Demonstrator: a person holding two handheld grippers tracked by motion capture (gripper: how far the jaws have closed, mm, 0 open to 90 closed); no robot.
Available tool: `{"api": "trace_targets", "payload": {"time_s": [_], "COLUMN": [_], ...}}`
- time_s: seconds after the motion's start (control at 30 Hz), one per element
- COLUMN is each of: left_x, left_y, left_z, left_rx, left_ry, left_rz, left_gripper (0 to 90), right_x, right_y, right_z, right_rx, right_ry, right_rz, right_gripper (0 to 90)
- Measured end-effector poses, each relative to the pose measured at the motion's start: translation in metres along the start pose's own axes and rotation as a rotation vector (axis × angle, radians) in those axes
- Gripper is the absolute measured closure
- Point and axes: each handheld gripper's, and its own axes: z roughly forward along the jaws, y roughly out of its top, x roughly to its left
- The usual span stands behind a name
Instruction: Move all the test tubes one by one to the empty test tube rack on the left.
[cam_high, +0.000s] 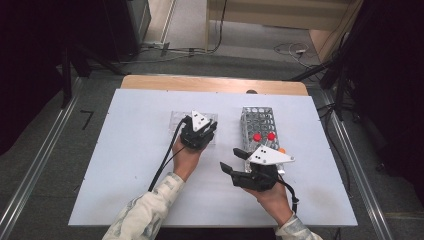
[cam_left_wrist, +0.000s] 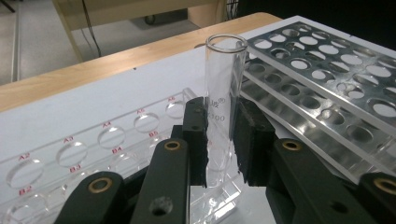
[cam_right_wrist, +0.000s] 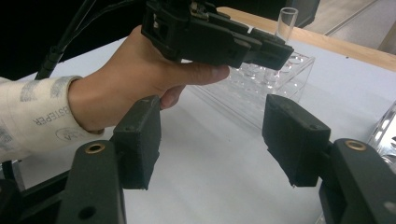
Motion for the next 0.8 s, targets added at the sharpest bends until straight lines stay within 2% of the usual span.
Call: {"api": "trace_targets", "payload": {"time_s": [0.17, 0.37, 0.53, 0.7, 0.8], "left_x": [0.000, 0.001, 0.003, 0.006, 0.013], "left_y": [-0.004, -0.001, 0.001, 0.005, 0.008], "left_z": [0.002, -0.002, -0.007, -0.014, -0.020], "left_rx": [0.013, 0.004, 0.010, -0.005, -0.004], "left_ry": [-0.004, -0.009, -0.036, -0.036, -0.040], "left_rz": [-0.007, -0.020, -0.059, -0.075, -0.089], "left_gripper": [71.8, 70.4, 66.5, 57.7, 48.3], "right_x": [0.000, -0.001, -0.002, -0.002, -0.002], "right_y": [0.000, 0.000, 0.000, 0.000, 0.000], "right_z": [0.000, -0.001, -0.002, -0.002, -0.003], "right_rx": [-0.001, -0.004, -0.007, -0.007, -0.008], "right_ry": [-0.002, -0.004, -0.006, -0.004, -0.004], "right_rz": [-0.002, 0.003, 0.008, 0.010, 0.009], "right_gripper": [35.8, 35.8, 35.8, 35.7, 35.7]}}
